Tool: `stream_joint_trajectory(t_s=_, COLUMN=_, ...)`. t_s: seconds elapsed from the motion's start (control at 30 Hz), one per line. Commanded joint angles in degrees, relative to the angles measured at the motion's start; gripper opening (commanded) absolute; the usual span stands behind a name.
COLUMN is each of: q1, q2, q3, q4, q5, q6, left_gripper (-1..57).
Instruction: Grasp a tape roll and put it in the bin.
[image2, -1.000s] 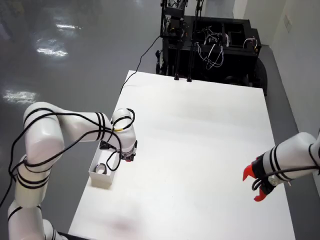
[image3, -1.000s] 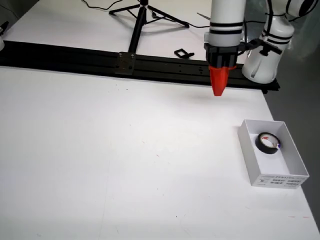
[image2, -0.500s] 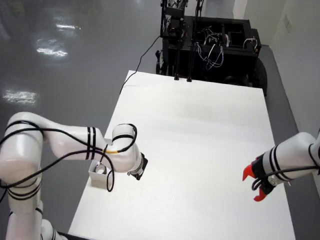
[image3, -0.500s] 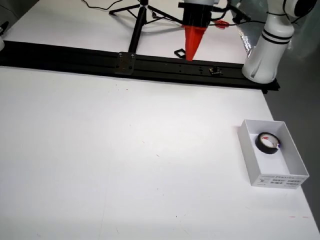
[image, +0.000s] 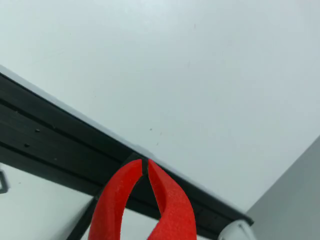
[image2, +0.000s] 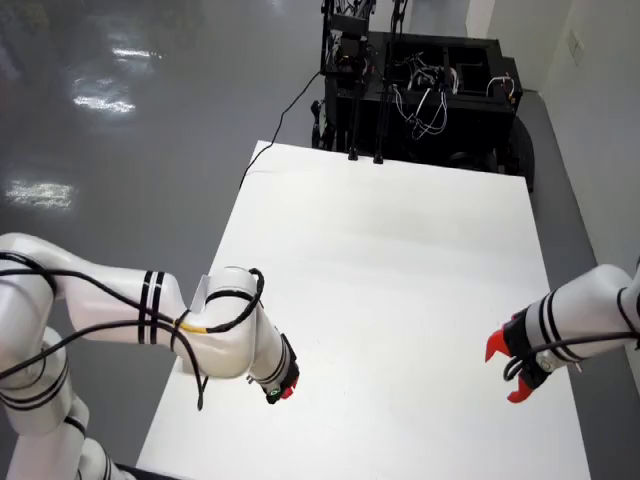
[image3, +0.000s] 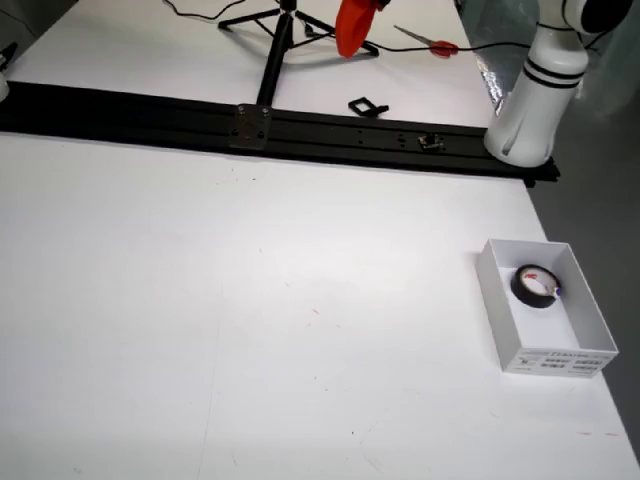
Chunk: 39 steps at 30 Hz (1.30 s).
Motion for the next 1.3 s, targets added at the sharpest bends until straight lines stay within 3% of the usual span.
stream_joint_trajectory(t_s=0.03, q1=-3.1, q2=-9.5, q3=0.0, q4=-5.6, q5=3.6, q6=17.2, left_gripper=4.0)
stream_joint_trajectory(t_s=0.37, q1=0.5, q2=-12.9, q3=0.0, q4=-12.3, q5=3.9, q6=20.2, left_gripper=5.4)
stream_joint_trajectory(t_s=0.43, q1=-0.2, q2=-13.0, q3=0.0, q4=-12.4, q5=3.4, q6=21.0, left_gripper=5.4)
stream_joint_trajectory(t_s=0.6, q1=-2.0, q2=-13.0, q3=-0.1, q4=-13.1, q5=-3.1, q6=23.1, left_gripper=1.6)
stream_joint_trajectory(t_s=0.87, q1=-2.5, q2=-13.0, q3=-0.1, q4=-13.3, q5=-7.9, q6=23.4, left_gripper=2.0)
stream_joint_trajectory(t_s=1.13, q1=2.4, q2=-12.9, q3=-0.1, q4=-13.1, q5=-6.5, q6=10.8, left_gripper=2.4)
stream_joint_trajectory(t_s=1.3, q1=3.9, q2=-12.9, q3=-0.1, q4=-13.0, q5=-4.3, q6=8.3, left_gripper=1.8)
